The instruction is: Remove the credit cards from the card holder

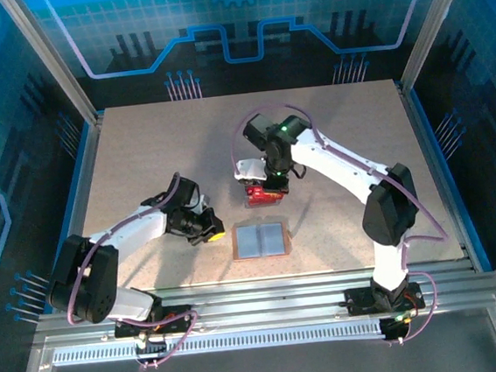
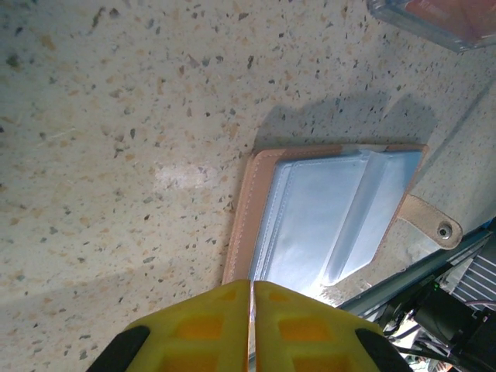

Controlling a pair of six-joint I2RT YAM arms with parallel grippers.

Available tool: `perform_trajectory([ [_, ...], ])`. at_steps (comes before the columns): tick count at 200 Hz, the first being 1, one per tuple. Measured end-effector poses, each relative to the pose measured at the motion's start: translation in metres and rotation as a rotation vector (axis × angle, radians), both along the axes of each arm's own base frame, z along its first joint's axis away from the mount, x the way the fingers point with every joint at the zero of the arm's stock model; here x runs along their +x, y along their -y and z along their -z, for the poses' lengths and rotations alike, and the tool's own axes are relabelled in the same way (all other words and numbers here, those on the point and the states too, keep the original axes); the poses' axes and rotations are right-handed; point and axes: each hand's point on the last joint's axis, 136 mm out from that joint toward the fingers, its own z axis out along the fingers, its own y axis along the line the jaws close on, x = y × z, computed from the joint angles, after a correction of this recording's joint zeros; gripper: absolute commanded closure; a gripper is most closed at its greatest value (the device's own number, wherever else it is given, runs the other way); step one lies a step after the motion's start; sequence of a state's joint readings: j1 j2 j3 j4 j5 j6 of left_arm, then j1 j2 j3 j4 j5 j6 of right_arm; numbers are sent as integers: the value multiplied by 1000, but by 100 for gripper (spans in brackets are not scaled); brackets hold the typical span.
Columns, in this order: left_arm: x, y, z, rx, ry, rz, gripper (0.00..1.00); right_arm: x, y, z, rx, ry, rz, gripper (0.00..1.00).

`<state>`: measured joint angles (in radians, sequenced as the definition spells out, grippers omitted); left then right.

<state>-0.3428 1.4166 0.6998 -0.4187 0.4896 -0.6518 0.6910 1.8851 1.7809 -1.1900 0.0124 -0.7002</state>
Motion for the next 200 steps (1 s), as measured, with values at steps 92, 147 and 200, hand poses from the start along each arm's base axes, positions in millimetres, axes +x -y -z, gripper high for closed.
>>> perform_trajectory([
  [92,-3,-3,-8,-11,30,-6,88,33,-25,19,-60,-21,-114,100],
  [147,-8,-5,-7,-9,26,-7,87,45,-26,33,-84,-65,-112,100],
  [200,-12,-6,-6,-6,20,-7,87,48,-20,45,-114,-110,-99,100],
])
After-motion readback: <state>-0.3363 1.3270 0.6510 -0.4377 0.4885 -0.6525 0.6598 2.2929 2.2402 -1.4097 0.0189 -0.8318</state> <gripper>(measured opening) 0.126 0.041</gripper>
